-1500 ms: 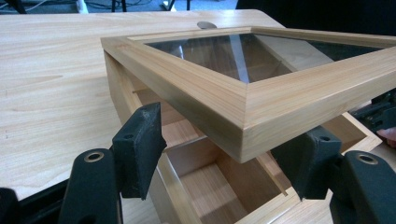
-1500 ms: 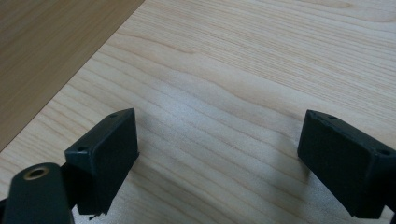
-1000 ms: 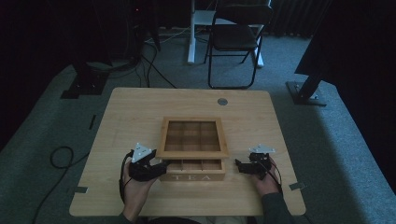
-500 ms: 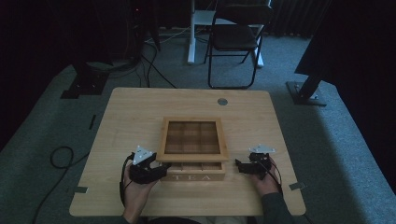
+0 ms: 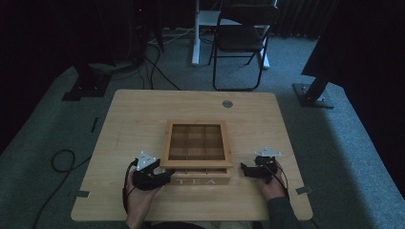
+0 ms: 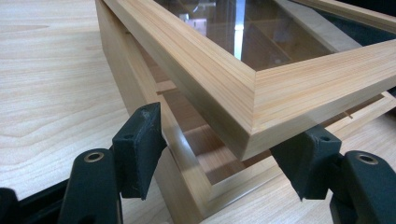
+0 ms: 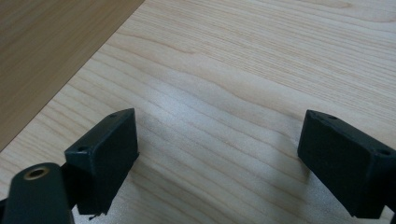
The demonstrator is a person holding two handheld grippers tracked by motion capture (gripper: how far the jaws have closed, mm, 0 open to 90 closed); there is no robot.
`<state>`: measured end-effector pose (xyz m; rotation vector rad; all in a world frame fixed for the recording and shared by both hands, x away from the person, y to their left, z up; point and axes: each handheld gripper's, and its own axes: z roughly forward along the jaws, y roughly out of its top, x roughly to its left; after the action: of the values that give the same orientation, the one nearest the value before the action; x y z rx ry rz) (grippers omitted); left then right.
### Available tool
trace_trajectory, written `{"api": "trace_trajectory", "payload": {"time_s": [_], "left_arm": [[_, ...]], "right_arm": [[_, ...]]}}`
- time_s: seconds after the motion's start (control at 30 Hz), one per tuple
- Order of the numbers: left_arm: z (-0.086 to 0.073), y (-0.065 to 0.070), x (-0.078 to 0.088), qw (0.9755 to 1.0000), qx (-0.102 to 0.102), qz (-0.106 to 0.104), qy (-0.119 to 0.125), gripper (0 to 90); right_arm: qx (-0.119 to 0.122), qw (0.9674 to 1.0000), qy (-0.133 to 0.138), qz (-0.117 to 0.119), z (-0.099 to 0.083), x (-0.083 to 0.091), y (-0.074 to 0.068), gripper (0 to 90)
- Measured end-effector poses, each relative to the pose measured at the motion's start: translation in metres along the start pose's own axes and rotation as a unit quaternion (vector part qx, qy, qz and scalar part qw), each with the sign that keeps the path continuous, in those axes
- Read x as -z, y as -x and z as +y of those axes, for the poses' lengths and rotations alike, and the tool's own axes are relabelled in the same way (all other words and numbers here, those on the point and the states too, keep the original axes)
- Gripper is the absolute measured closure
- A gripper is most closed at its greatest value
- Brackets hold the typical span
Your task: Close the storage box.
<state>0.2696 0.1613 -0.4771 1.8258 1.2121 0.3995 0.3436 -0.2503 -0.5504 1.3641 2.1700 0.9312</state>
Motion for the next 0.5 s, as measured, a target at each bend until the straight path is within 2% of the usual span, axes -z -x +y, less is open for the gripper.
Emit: {"api": "trace_trajectory", "payload": {"time_s": [0.5], "left_arm": [[-0.0081,-0.0017,-0.002,0.9999,0.003,0.002,-0.01,35.6]], "right_arm": [[0.0,1.0,0.0,0.0,0.0,0.0,0.0,11.7]]}}
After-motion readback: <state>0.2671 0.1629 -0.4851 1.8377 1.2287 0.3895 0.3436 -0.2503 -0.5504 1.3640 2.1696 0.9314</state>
